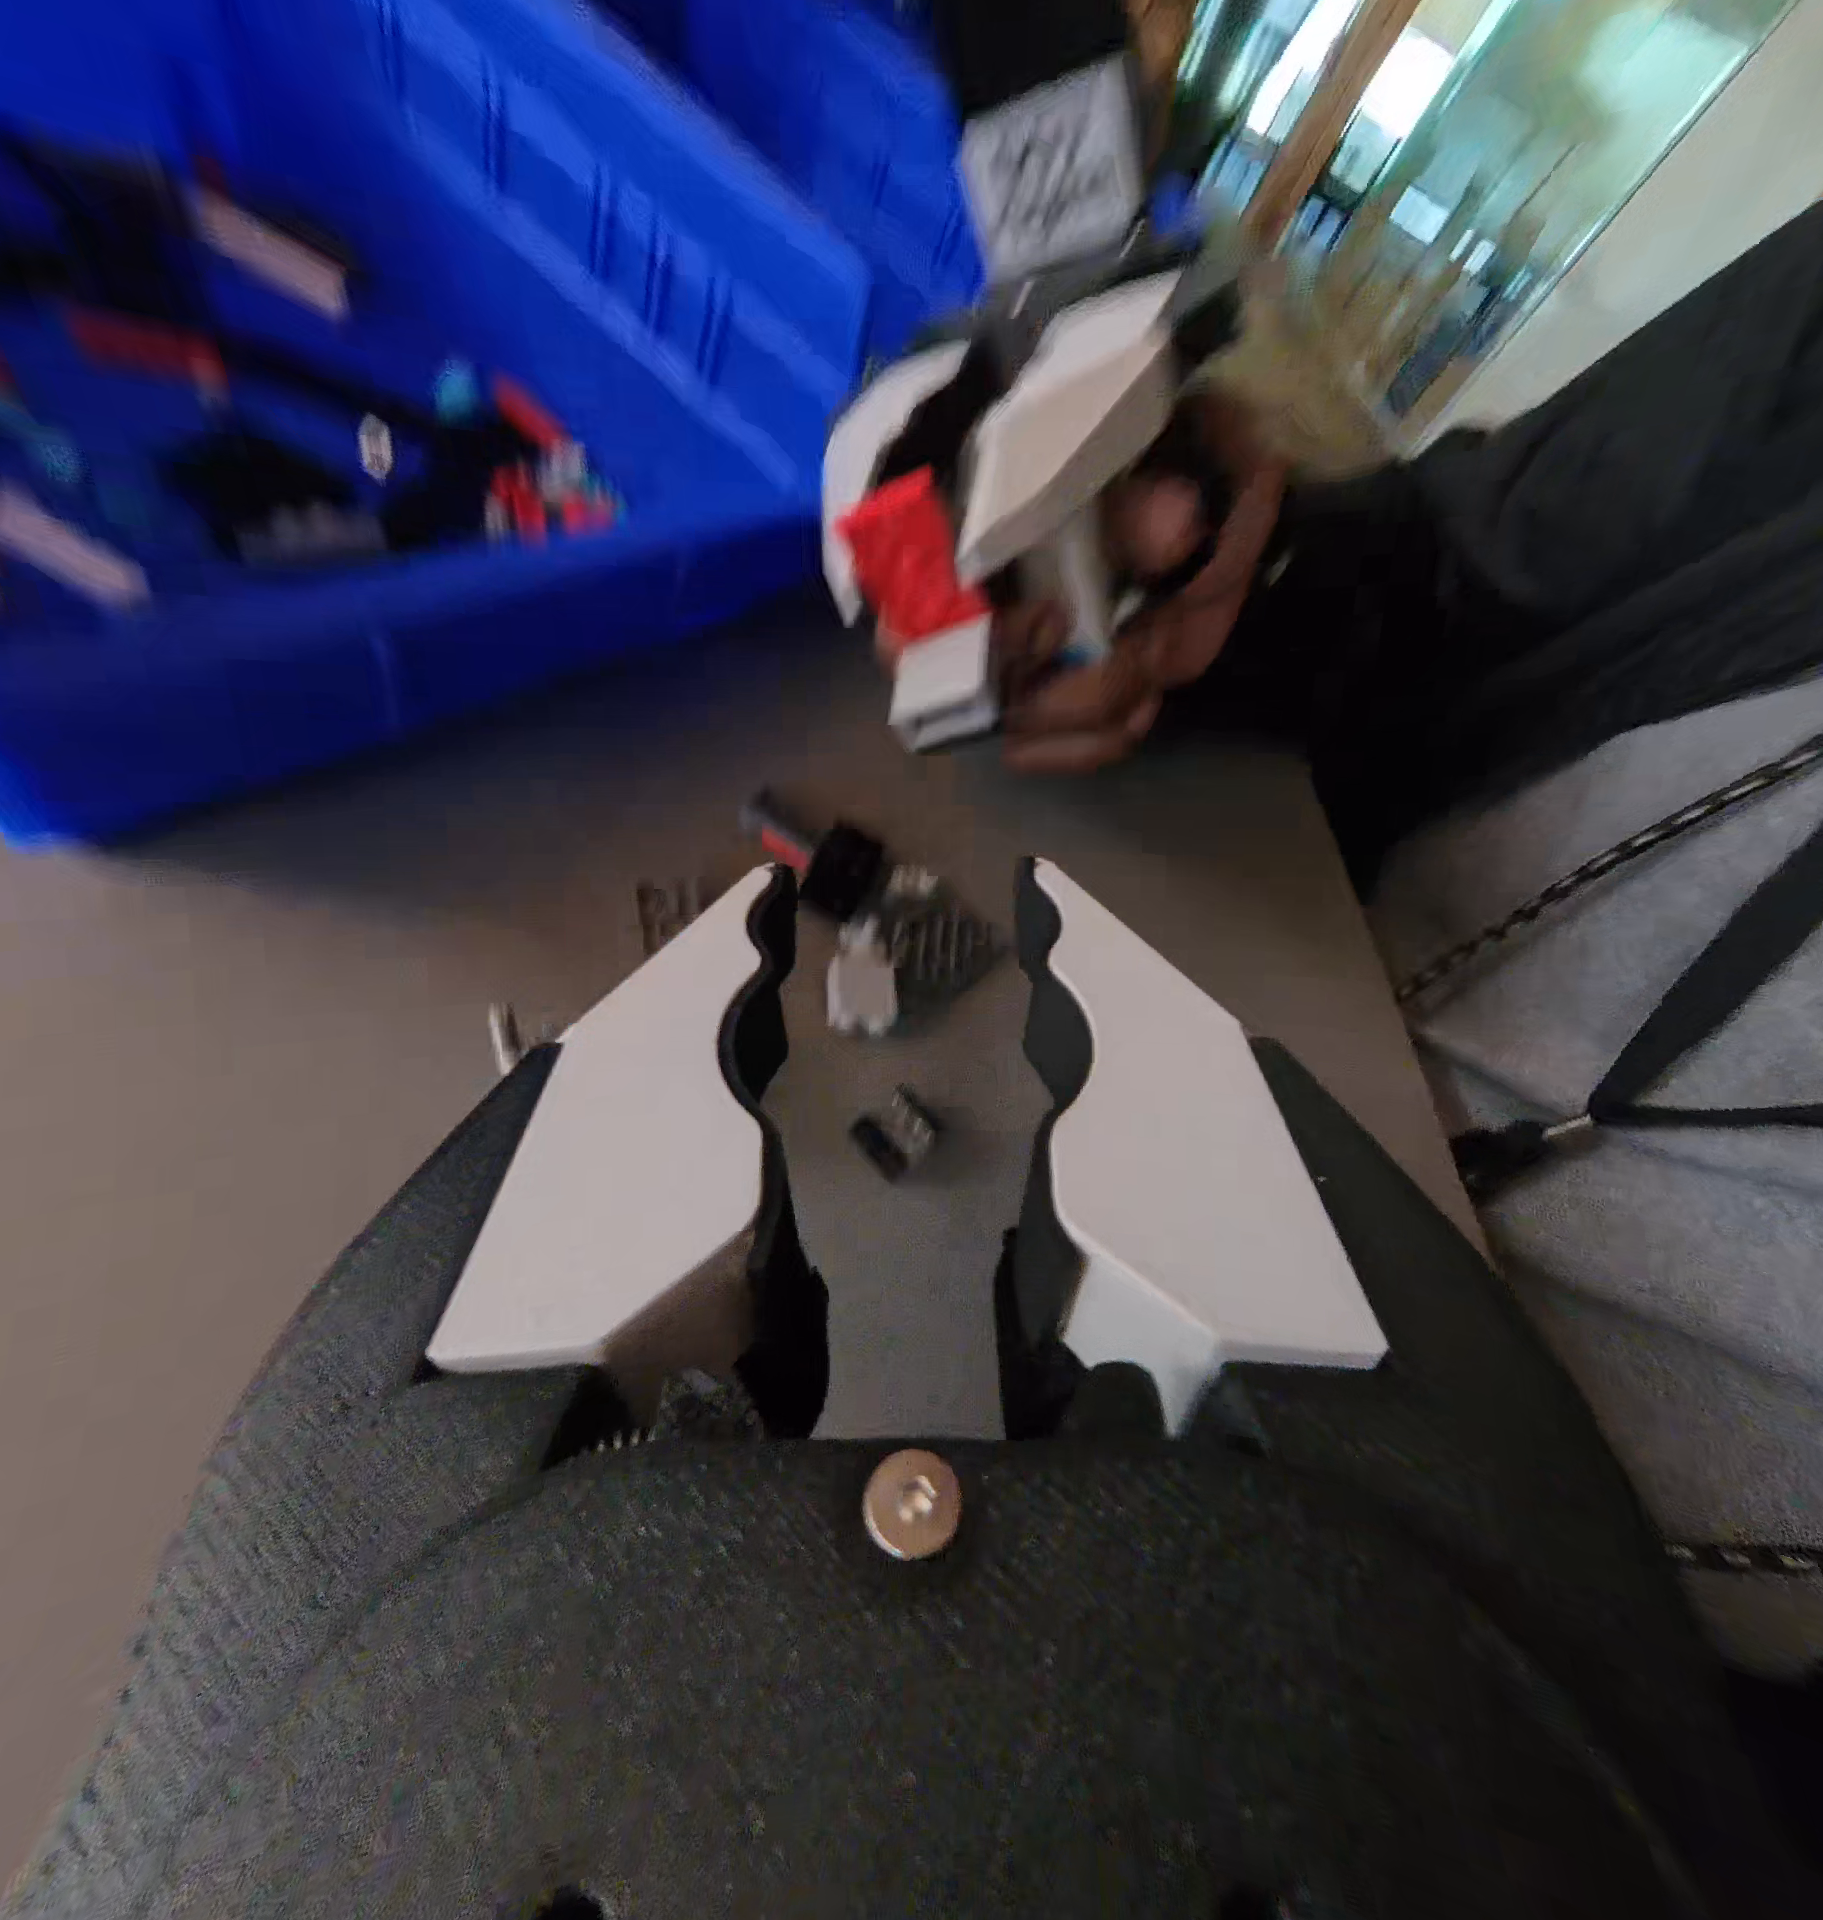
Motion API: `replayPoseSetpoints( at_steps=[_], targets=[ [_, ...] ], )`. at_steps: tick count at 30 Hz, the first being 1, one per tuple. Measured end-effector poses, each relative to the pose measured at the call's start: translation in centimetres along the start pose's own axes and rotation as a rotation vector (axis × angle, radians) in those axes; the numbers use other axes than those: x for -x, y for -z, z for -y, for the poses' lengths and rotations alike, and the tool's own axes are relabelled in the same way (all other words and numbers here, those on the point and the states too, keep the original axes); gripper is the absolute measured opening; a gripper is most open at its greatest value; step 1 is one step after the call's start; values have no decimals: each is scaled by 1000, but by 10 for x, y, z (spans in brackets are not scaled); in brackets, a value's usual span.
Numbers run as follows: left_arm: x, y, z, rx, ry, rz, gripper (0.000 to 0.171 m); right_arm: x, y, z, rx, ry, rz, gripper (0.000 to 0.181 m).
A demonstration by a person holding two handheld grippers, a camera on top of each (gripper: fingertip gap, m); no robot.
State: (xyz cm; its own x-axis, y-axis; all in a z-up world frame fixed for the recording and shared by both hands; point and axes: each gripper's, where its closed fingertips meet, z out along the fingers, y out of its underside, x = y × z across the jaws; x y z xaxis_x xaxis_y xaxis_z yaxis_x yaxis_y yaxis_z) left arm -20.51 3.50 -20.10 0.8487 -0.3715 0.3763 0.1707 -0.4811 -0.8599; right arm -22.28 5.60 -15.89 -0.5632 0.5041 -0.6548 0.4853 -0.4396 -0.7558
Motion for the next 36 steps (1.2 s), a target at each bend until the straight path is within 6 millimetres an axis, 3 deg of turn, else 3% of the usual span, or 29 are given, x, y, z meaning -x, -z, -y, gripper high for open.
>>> replayPoseSetpoints(
  at_steps=[4,9,14,20,25,28,31,36],
  targets=[
    [-19,9,40,-251,102,-149,48,8,-1,4,-34,11,37,17],
    [-24,-2,39,-272,158,-207,33,21,-1,9,-82,52,87,17],
    [-25,1,46,-328,167,-219,18,23,-3,7,-69,80,84,17],
    [-23,6,51,-376,196,-244,18,27,-2,10,-85,102,86,16],
    [-19,9,54,-414,239,-254,18,23,0,13,-104,124,46,17],
    [-7,29,65,-523,299,-255,17,17,10,27,-160,119,18,17],
    [4,33,63,-521,307,-206,18,9,15,34,-165,136,-32,17],
    [7,24,59,-492,320,-178,18,-14,32,59,-142,420,-344,17]
  ],
)
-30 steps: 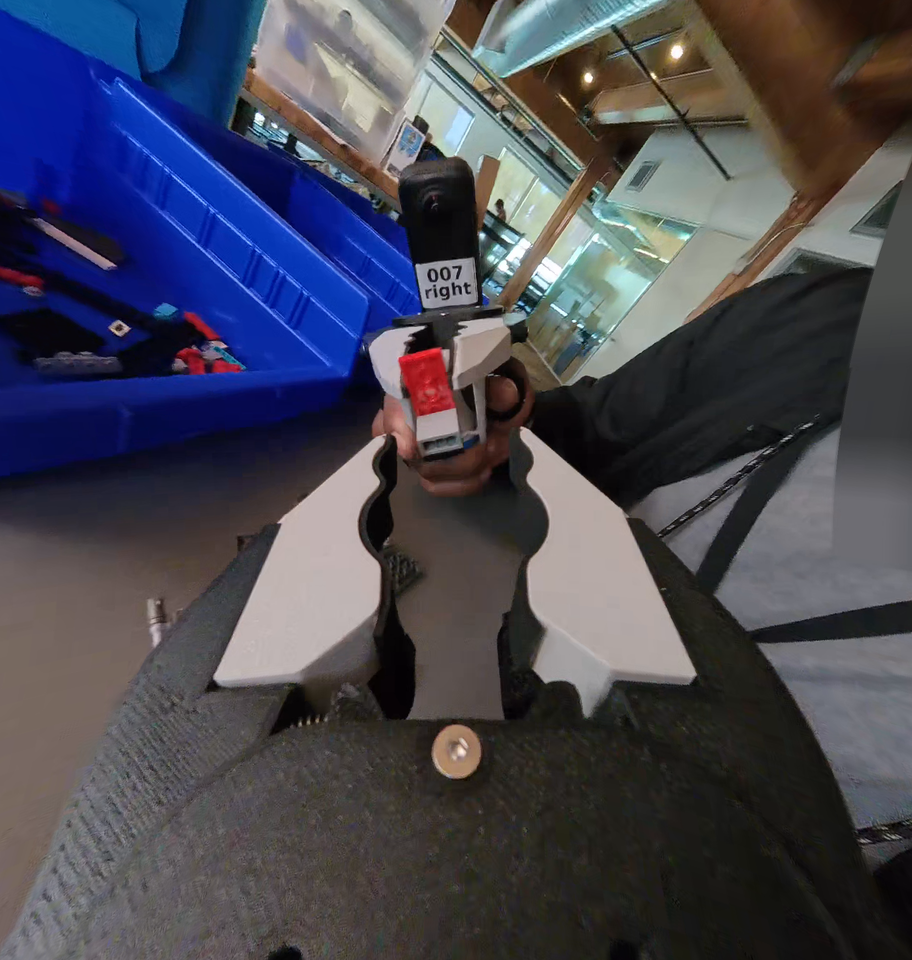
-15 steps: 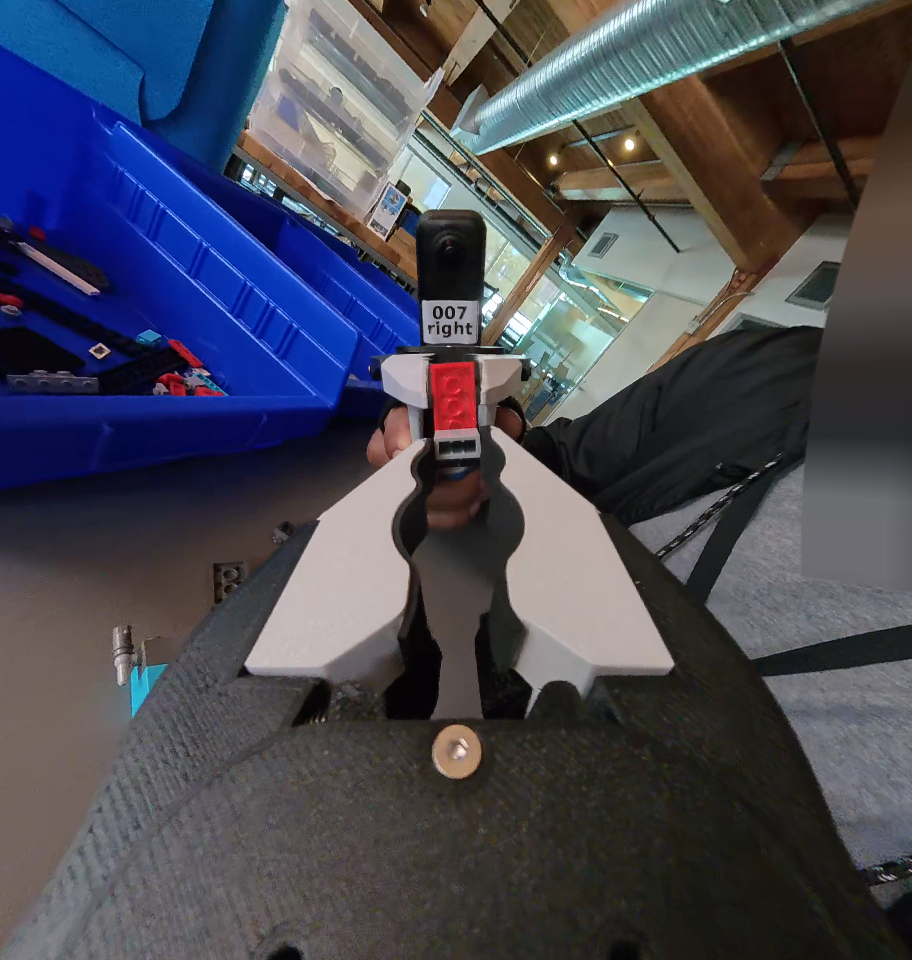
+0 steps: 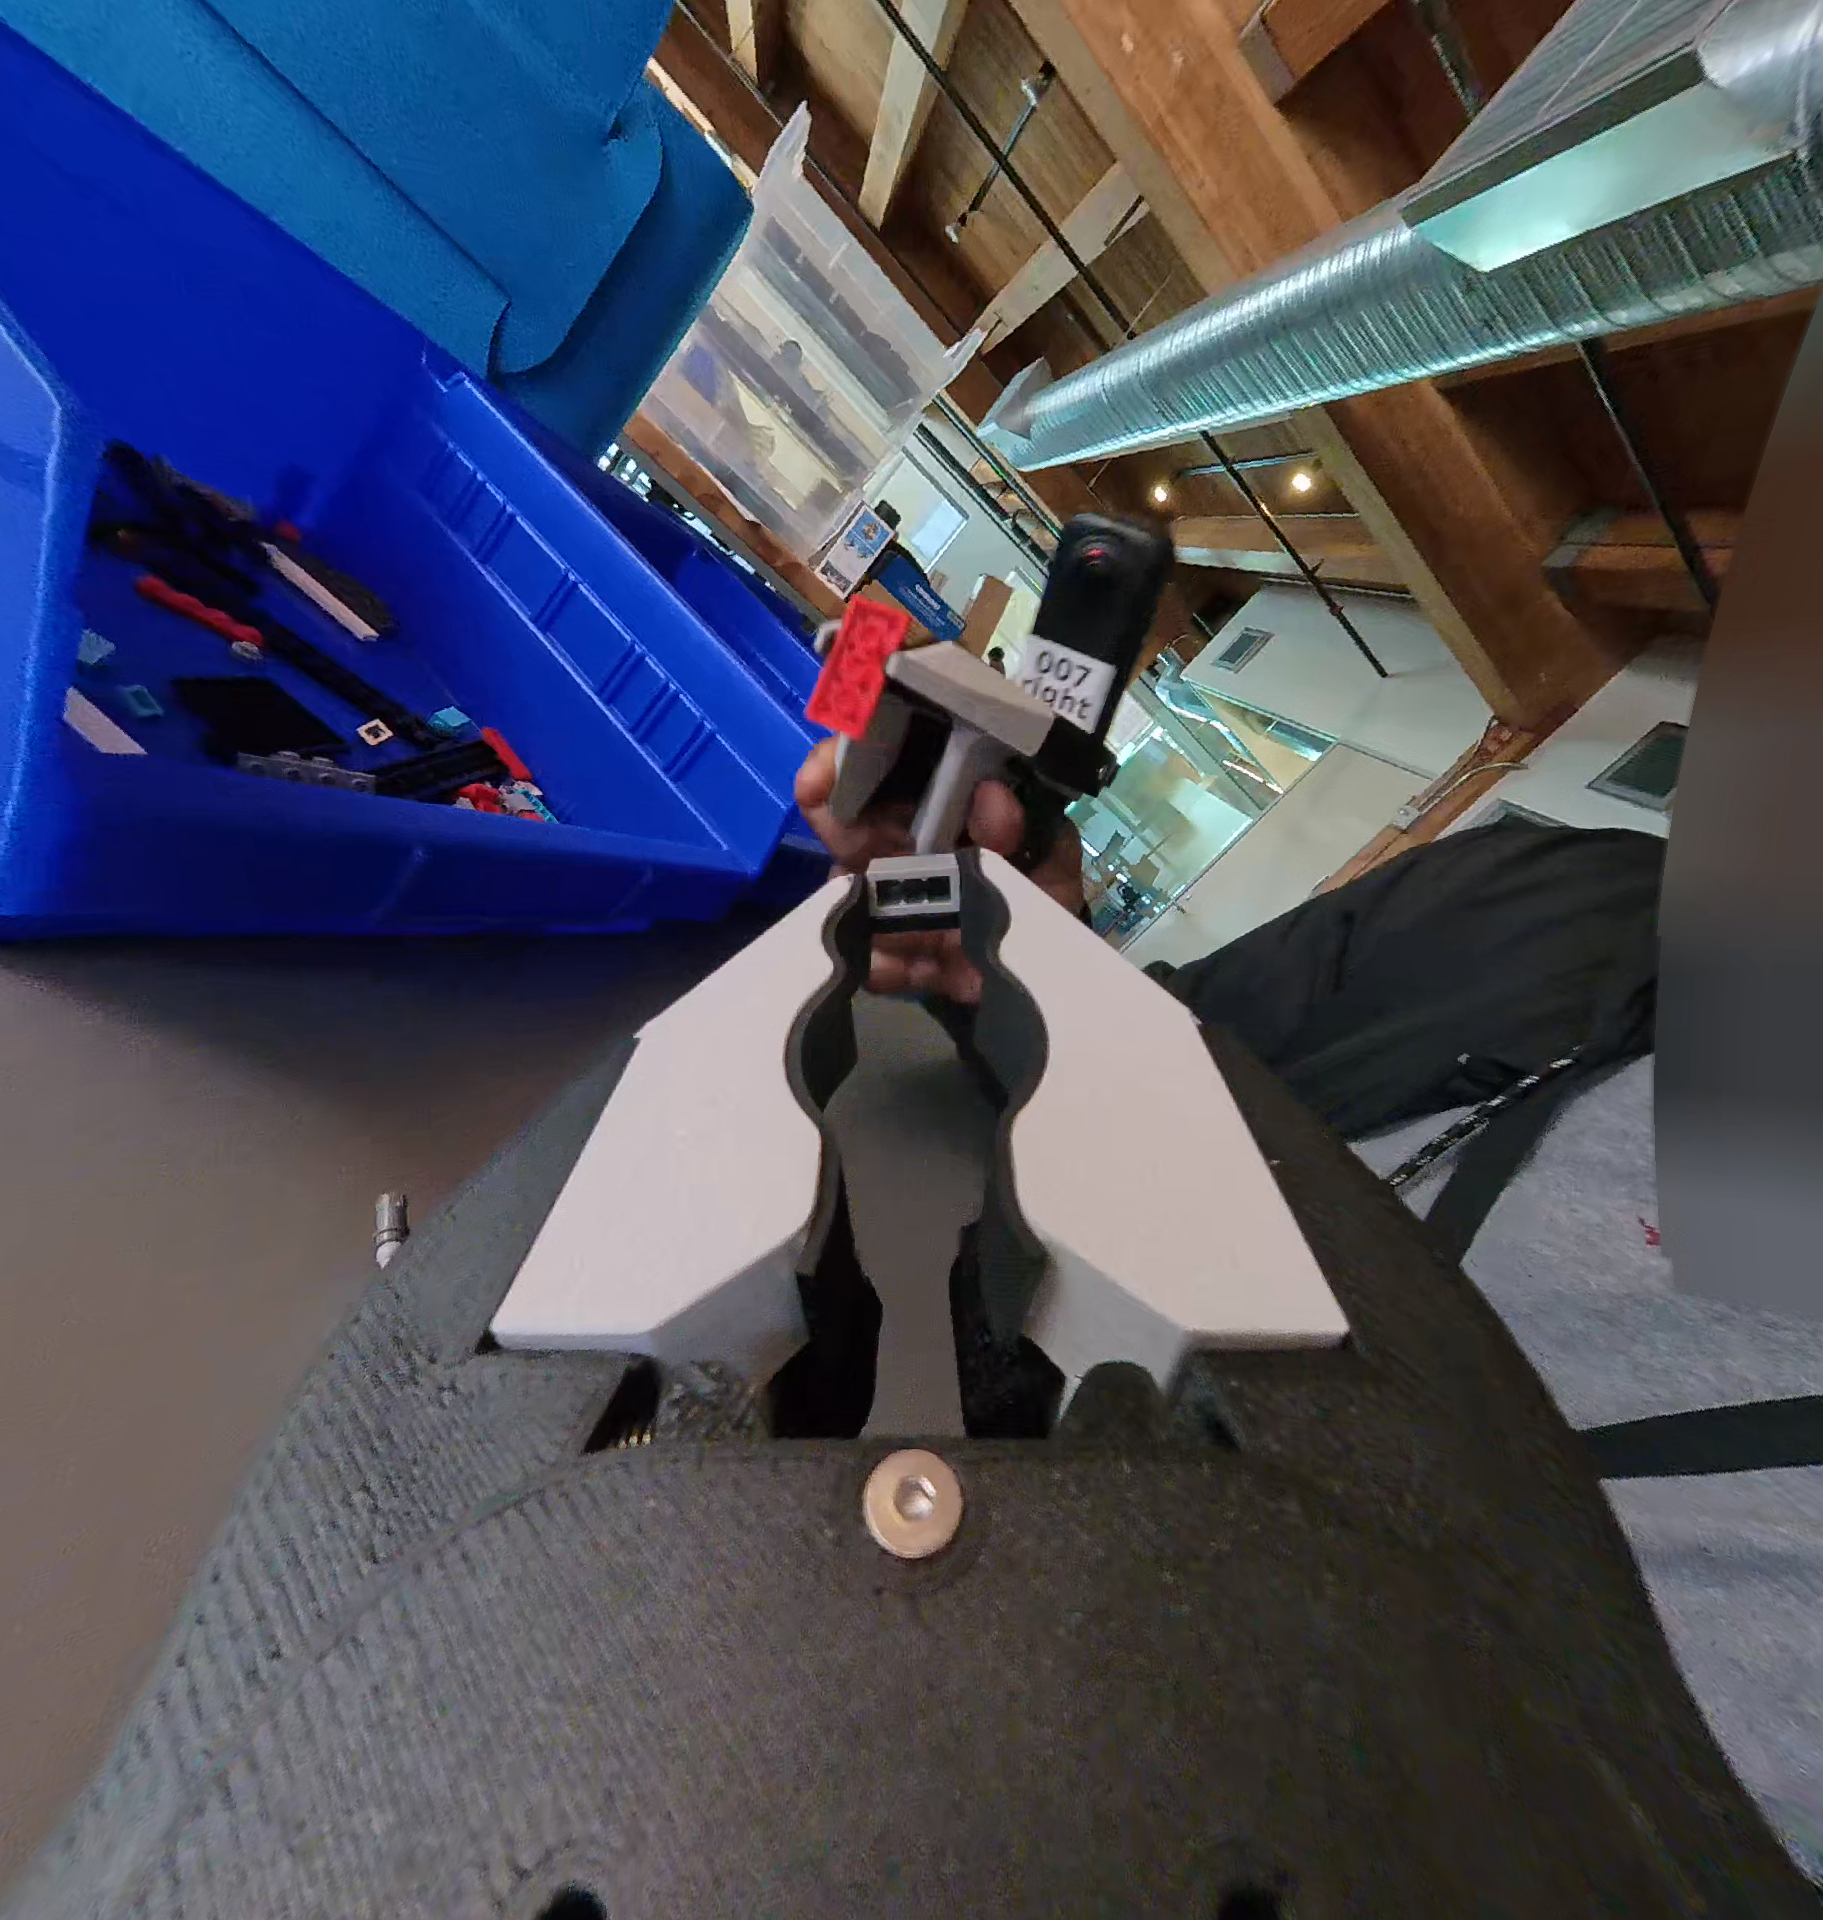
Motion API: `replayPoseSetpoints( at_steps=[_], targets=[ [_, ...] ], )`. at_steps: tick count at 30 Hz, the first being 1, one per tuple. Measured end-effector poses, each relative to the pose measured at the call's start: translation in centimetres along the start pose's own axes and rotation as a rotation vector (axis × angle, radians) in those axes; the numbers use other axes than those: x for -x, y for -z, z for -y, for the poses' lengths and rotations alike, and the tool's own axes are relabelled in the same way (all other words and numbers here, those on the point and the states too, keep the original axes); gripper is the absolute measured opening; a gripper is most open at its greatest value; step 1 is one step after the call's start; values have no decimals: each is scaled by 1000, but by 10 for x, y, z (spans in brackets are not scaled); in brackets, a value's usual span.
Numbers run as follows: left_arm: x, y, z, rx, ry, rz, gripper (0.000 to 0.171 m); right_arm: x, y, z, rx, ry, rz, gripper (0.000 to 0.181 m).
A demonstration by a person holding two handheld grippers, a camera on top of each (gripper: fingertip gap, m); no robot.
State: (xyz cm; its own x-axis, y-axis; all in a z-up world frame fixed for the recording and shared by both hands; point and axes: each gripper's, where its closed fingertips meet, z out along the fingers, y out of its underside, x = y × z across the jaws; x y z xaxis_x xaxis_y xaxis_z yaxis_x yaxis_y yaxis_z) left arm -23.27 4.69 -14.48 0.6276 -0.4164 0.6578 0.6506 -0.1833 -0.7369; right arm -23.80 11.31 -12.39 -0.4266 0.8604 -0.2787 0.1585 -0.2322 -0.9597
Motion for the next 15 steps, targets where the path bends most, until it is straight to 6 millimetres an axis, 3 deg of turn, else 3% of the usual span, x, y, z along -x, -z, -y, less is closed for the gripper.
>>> replayPoseSetpoints(
  at_steps=[7,15],
  targets=[
    [4,0,4,-46,49,14,18,-35,3,5,112,332,-368,18],
    [4,-3,6,-108,135,-9,18,-65,-3,-17,280,403,-550,18]
  ],
)
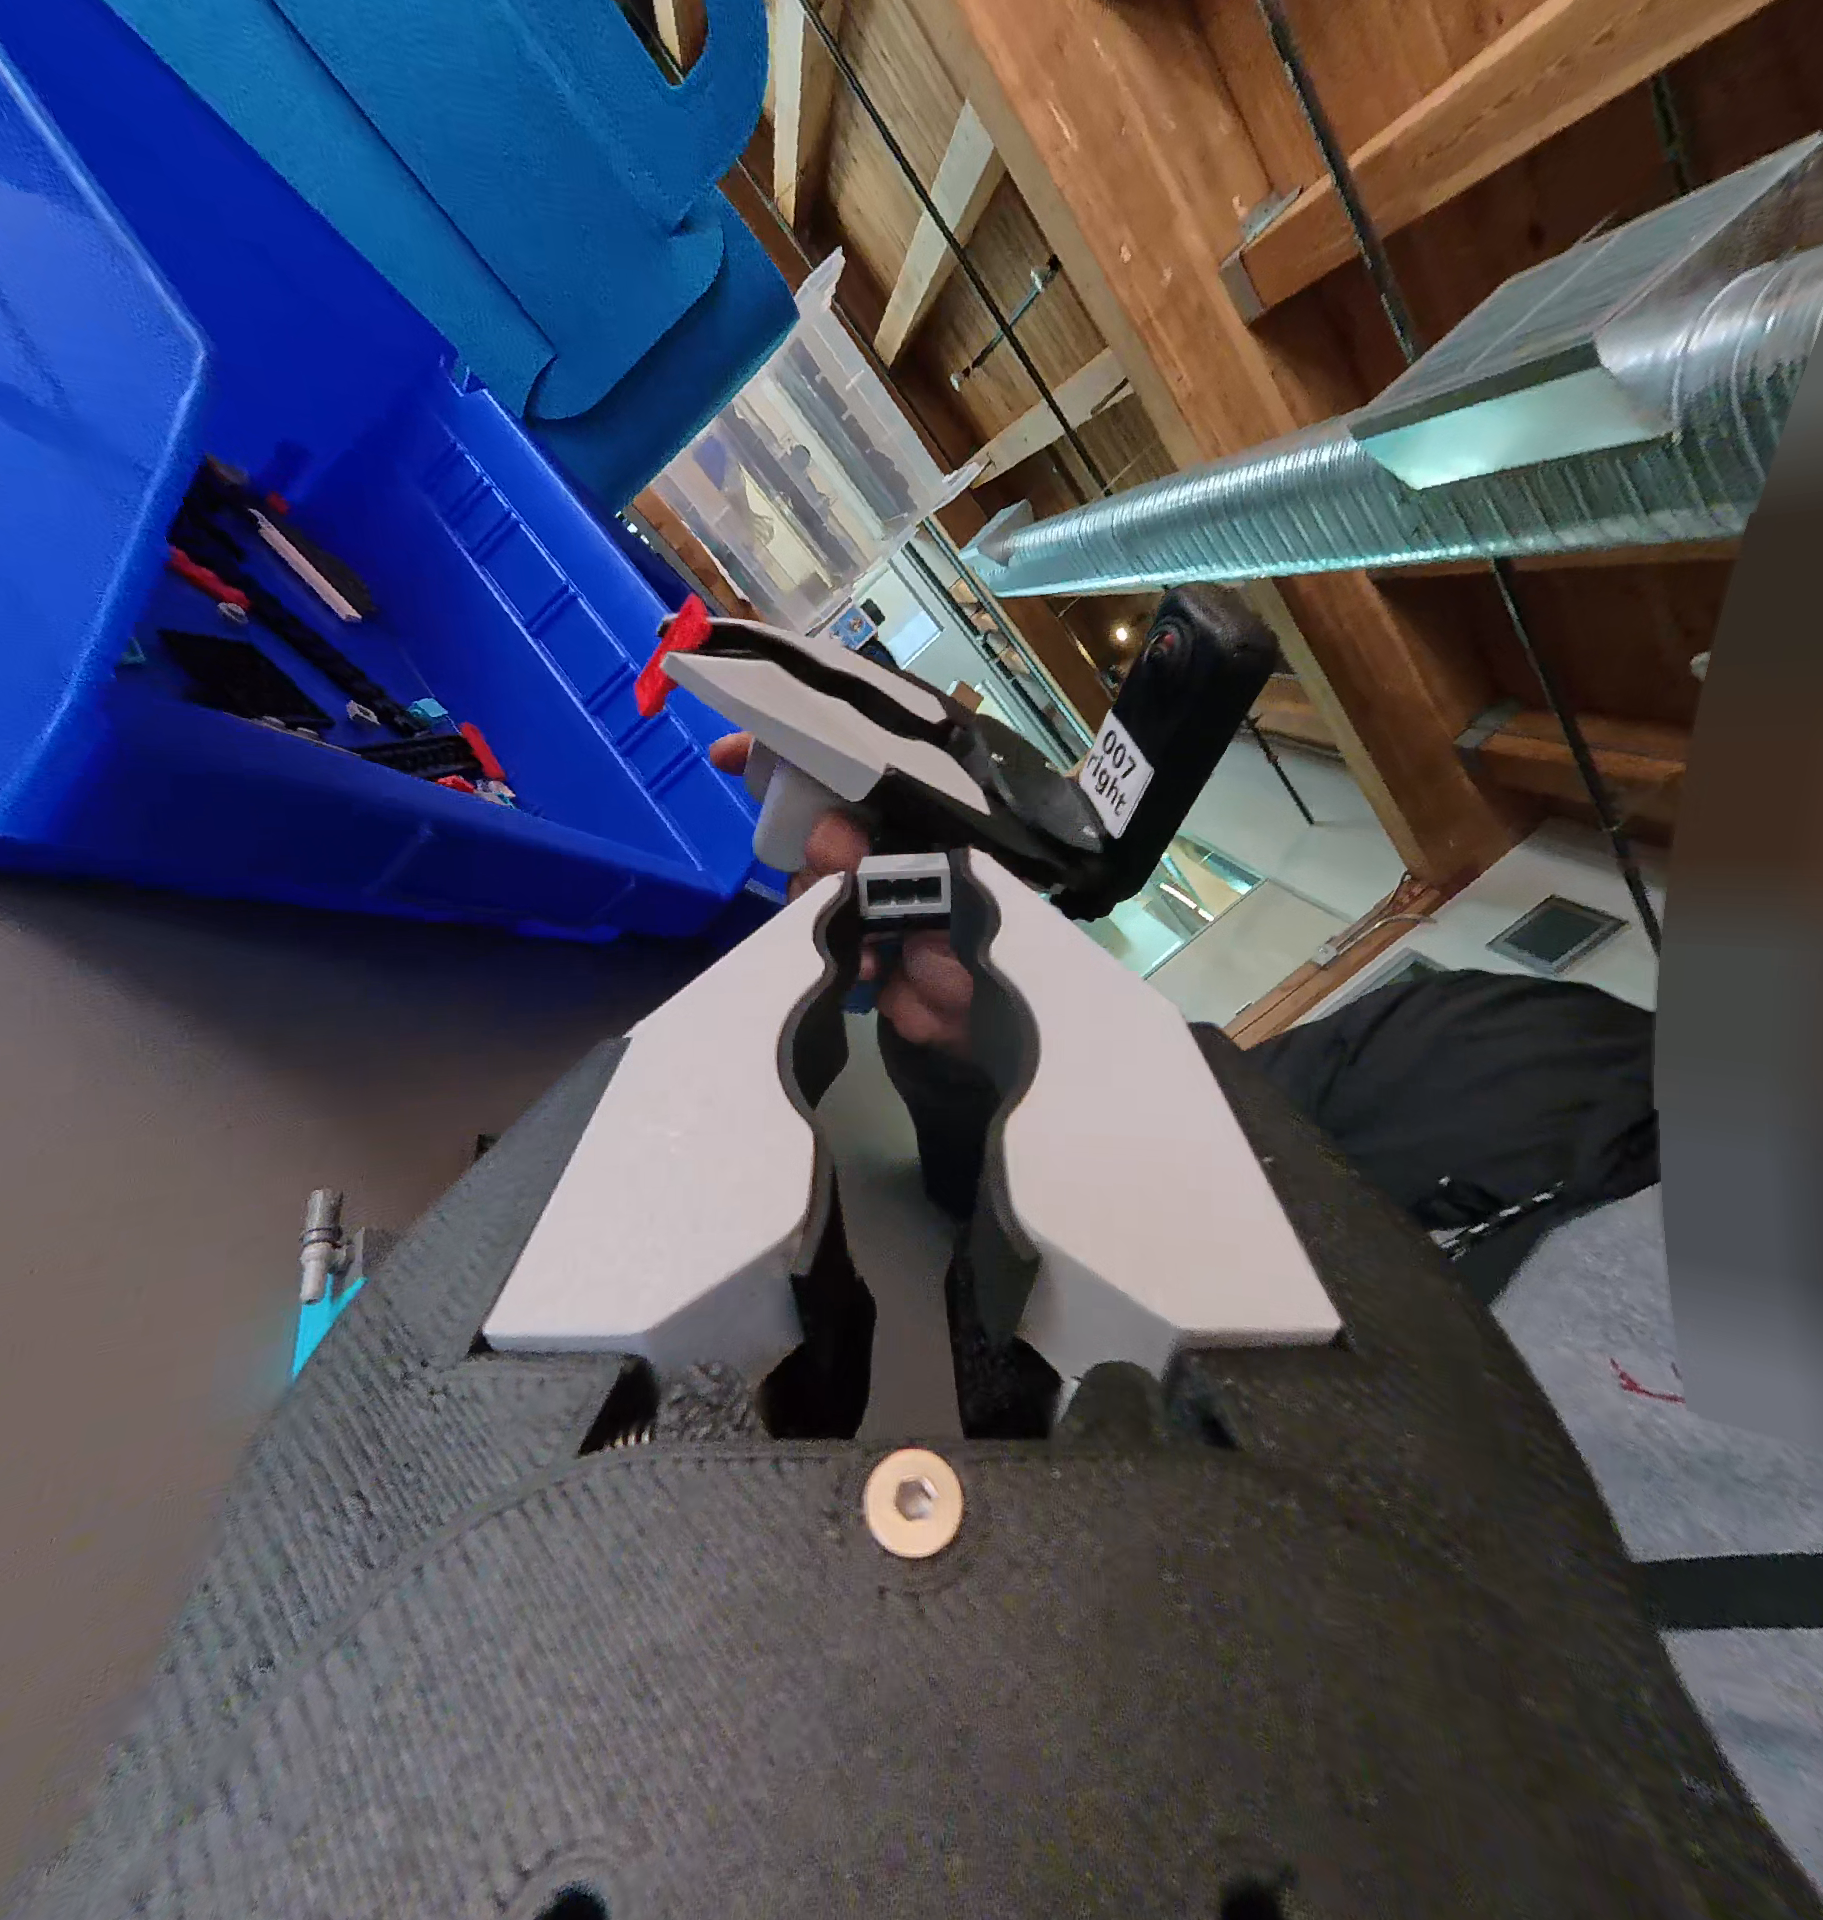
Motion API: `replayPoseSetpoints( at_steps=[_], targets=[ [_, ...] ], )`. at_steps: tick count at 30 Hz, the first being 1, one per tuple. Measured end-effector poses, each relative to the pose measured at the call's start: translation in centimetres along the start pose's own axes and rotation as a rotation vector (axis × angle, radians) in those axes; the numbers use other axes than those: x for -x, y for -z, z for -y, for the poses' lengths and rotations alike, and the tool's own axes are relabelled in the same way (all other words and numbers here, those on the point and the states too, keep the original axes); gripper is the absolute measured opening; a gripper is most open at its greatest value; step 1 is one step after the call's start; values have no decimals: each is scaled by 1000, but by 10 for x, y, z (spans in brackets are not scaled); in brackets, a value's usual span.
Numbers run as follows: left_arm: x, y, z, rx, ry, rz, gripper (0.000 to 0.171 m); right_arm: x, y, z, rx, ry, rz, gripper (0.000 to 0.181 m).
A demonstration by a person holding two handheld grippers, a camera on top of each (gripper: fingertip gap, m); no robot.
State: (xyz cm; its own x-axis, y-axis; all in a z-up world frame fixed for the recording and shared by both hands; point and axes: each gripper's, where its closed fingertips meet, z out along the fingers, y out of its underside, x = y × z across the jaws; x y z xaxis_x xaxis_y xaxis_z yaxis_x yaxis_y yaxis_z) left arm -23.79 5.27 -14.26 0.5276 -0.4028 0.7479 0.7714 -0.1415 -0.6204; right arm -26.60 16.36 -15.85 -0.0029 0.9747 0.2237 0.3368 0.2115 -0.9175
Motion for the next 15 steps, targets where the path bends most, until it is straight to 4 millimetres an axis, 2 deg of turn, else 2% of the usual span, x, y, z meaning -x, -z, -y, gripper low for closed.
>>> replayPoseSetpoints(
  at_steps=[7,10,15],
  targets=[
    [2,1,4,-53,75,-26,18,-10,-9,-9,41,11,-58,18],
    [2,1,6,-77,110,-39,18,-10,-9,-11,48,15,-57,19],
    [1,2,10,-130,187,-68,18,-3,-7,-9,32,-15,1,30]
  ],
)
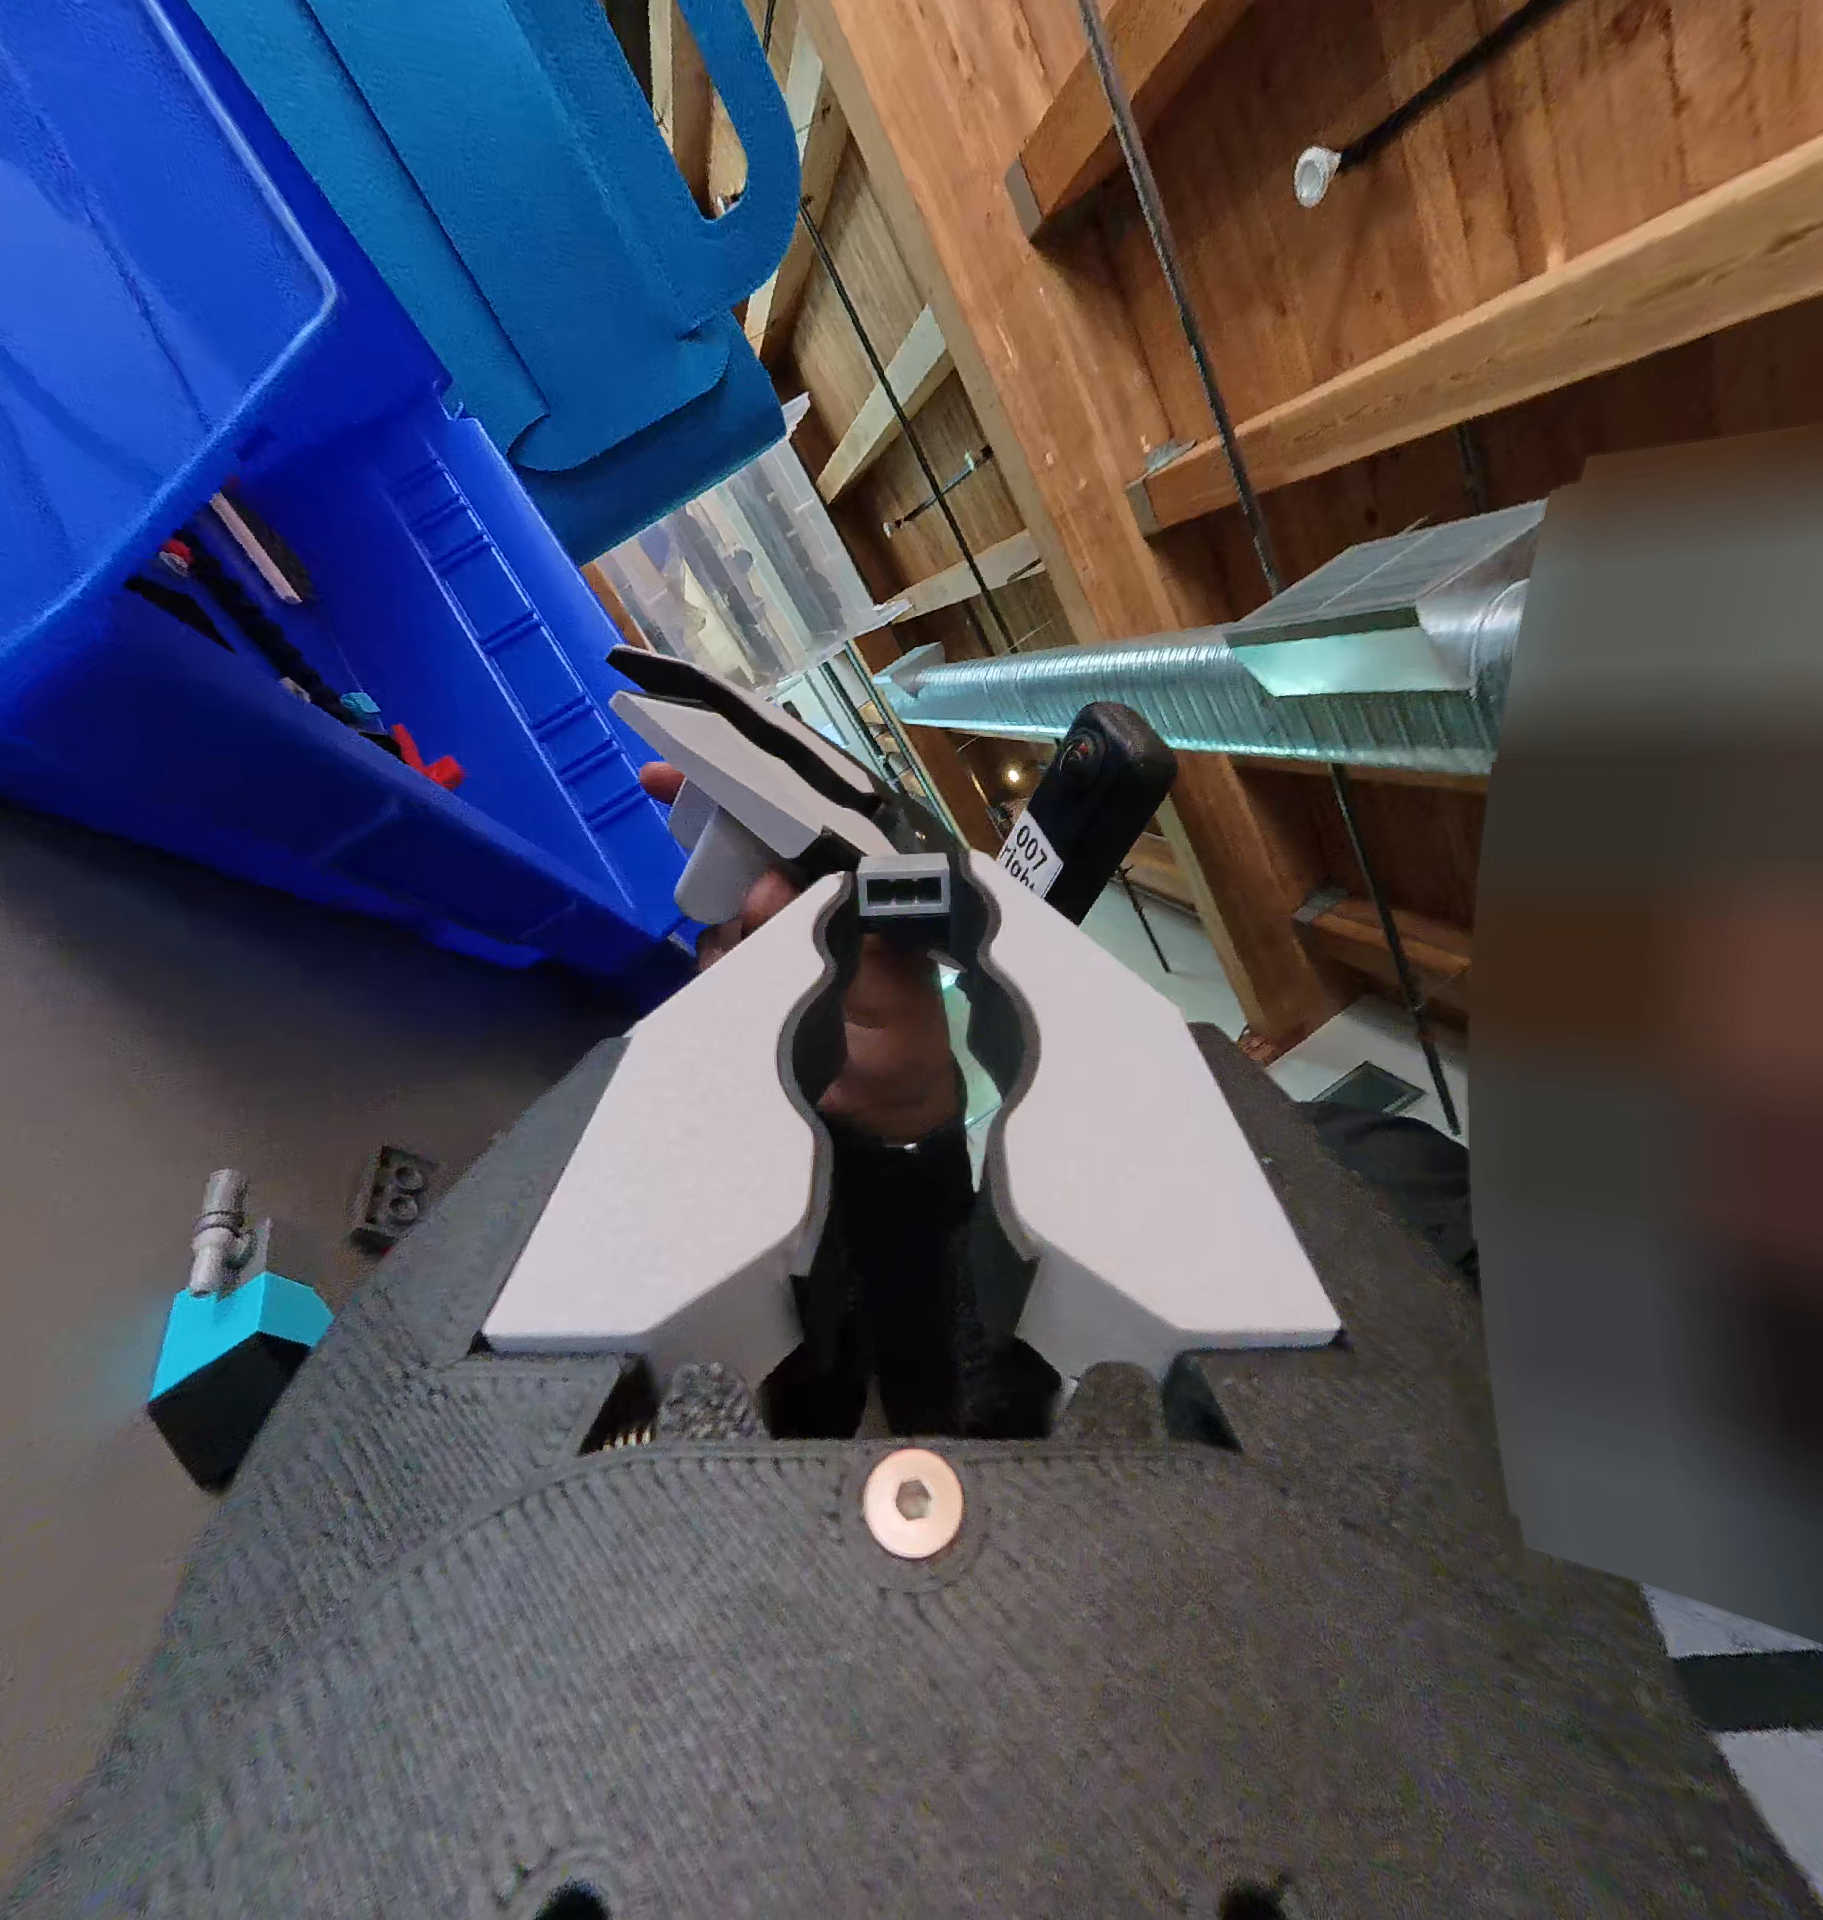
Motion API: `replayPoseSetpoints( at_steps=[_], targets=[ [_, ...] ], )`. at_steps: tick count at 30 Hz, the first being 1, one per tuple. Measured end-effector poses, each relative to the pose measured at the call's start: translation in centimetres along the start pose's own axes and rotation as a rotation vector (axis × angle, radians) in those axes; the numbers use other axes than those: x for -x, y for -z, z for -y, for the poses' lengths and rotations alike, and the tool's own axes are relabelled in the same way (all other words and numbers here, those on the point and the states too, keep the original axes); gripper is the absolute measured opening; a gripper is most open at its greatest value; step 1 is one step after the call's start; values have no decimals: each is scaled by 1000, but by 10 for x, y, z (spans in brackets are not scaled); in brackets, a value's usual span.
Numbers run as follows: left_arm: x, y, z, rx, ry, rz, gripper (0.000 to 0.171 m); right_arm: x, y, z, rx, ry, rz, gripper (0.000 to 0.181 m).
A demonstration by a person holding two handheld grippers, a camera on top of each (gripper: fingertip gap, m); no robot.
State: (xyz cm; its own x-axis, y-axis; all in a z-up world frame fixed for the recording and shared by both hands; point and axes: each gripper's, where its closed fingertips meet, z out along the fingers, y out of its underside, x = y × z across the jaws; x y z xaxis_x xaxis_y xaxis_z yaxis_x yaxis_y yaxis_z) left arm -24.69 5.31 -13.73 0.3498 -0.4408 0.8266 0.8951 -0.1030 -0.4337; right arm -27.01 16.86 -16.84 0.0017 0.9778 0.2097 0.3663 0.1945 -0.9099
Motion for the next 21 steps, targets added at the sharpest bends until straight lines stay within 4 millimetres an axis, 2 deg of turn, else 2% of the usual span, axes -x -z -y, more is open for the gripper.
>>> replayPoseSetpoints(
  at_steps=[3,7,9,13,17,21],
  targets=[
    [-1,1,3,-28,28,-12,18,11,5,9,-60,-10,77,34],
    [-1,1,5,-63,87,-28,18,54,30,40,-265,7,339,27],
    [0,0,3,-69,115,-36,18,75,43,49,-342,25,457,25],
    [-3,-6,-4,-49,142,-50,18,101,53,47,-375,62,580,25],
    [-4,-10,-12,-18,146,-49,18,108,50,40,-359,77,600,25],
    [-3,-12,-19,40,117,-17,18,113,53,39,-359,46,655,16]
  ],
)
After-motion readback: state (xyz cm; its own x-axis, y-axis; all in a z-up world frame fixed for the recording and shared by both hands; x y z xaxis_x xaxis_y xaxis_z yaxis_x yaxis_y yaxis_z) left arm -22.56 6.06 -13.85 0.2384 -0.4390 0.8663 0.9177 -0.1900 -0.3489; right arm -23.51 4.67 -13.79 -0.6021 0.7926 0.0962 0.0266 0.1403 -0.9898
